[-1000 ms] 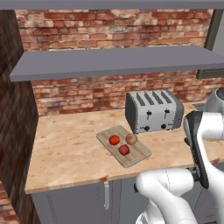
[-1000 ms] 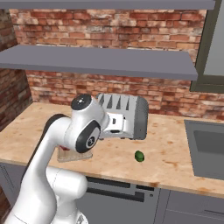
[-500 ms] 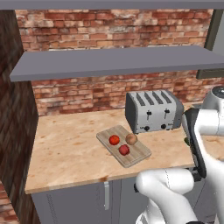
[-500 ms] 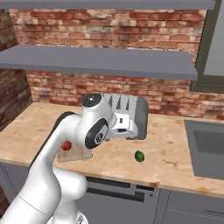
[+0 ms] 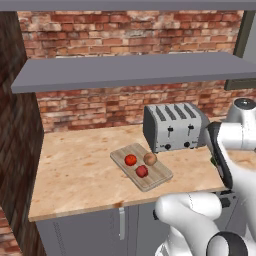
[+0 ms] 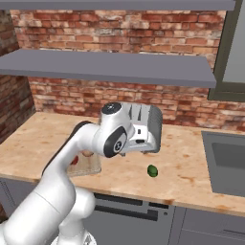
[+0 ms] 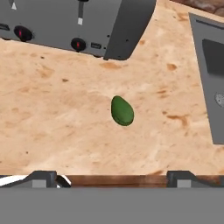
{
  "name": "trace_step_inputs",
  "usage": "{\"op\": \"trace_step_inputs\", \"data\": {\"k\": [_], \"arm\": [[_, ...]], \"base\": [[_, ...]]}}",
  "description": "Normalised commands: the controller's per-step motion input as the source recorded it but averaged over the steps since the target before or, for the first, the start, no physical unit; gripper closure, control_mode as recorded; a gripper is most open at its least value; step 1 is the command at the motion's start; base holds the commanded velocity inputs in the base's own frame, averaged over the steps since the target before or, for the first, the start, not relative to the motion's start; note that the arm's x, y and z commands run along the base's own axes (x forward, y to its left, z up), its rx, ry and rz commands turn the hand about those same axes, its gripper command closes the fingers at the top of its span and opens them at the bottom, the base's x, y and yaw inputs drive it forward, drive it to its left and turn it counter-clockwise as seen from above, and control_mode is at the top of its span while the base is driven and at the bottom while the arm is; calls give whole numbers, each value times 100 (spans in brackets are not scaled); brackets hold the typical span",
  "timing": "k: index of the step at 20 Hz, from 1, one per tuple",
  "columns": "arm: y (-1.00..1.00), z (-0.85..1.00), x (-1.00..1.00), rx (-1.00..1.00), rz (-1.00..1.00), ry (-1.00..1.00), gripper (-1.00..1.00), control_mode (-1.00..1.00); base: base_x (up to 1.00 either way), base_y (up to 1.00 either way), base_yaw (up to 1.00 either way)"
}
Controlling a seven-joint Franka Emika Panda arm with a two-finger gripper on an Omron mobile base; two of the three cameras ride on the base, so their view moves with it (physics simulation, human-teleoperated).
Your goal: Place the avocado, onion, tomato, and bell pepper on the cutting board.
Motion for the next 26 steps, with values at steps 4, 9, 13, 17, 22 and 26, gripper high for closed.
{"op": "trace_step_inputs", "data": {"k": [4, 9, 13, 17, 22, 26], "arm": [[-20, -14, 18, 0, 2, 5, -100, -100], [-12, -18, 24, 0, 3, 5, -100, -100], [-9, -23, 29, 0, 4, 4, -100, -100], [-14, -24, 25, 2, 6, 2, -100, -100], [-22, -25, 20, 3, 5, 1, -100, -100], [-19, -28, 23, 3, 4, 4, -100, -100]], "base": [[0, 0, 0], [0, 0, 0], [0, 0, 0], [0, 0, 0], [0, 0, 0], [0, 0, 0]]}}
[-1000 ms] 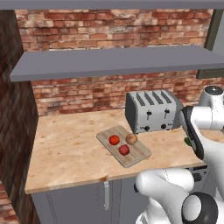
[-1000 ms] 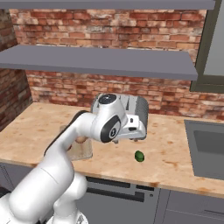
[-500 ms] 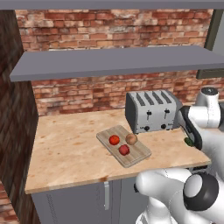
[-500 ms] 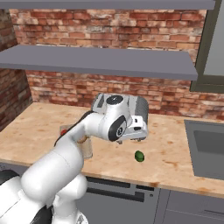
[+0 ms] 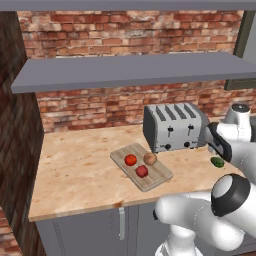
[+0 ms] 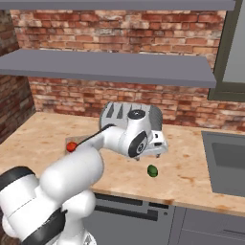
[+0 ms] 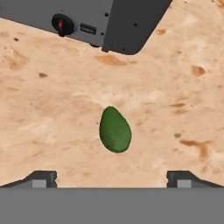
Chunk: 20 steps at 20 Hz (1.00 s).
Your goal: Place the avocado, onion, tomato, and bell pepper on the cutting board.
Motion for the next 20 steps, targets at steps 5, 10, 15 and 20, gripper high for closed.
{"op": "trace_step_inputs", "data": {"k": [5, 10, 15, 20], "arm": [[-3, -20, 27, 2, 1, 8, -100, -100], [0, -19, 10, 2, 0, 7, -100, -100], [0, -26, 0, 0, 0, 6, -100, -100], [0, -26, 1, 0, 0, 4, -100, -100]], "base": [[0, 0, 0], [0, 0, 0], [0, 0, 0], [0, 0, 0]]}}
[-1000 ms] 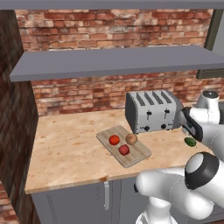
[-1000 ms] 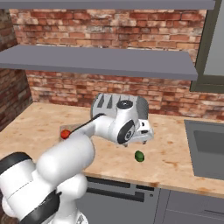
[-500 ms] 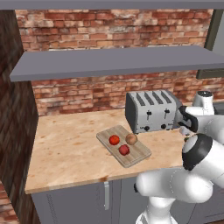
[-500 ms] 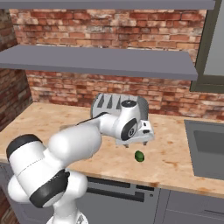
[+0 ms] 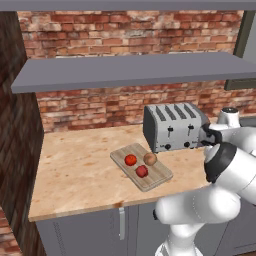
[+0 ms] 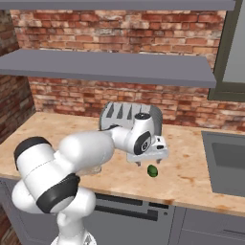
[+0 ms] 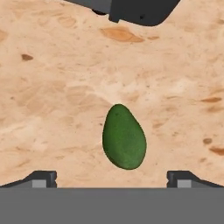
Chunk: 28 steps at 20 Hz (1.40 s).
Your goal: Place the avocado, onion, tomato, and bell pepper on the cutting board.
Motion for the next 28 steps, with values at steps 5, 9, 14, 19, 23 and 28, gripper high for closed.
{"op": "trace_step_inputs", "data": {"k": [5, 9, 14, 19, 23, 28], "arm": [[-1, -25, 7, 0, 0, 4, -100, -100], [-6, -26, 16, 0, 0, 5, -100, -100], [-16, -24, 25, 0, 0, 5, -100, -100], [-21, -27, 18, 0, 0, 5, -100, -100], [-20, -29, 0, 0, 0, 6, 100, -100], [4, 44, -41, 9, 5, 2, 100, -100]], "base": [[0, 0, 0], [0, 0, 0], [0, 0, 0], [0, 0, 0], [0, 0, 0], [0, 0, 0]]}}
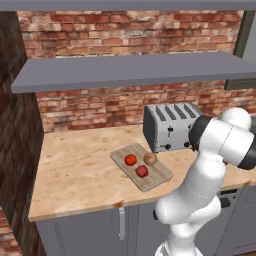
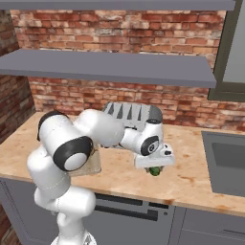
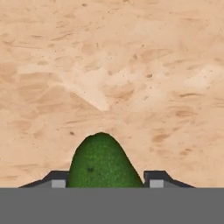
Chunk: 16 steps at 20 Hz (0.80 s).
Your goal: Place the avocado, onion, tomato, and bell pepper on the cutting board.
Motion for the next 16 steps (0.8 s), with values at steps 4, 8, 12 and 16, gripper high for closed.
{"op": "trace_step_inputs", "data": {"k": [4, 8, 12, 16], "arm": [[46, 99, -56, 10, 12, 0, 100, -100], [89, 82, -36, 1, 12, 0, 100, -100], [100, 61, -35, 0, 10, 0, 100, -100], [86, 37, -28, 4, 7, 0, 100, -100]], "base": [[0, 0, 0], [0, 0, 0], [0, 0, 0], [0, 0, 0]]}}
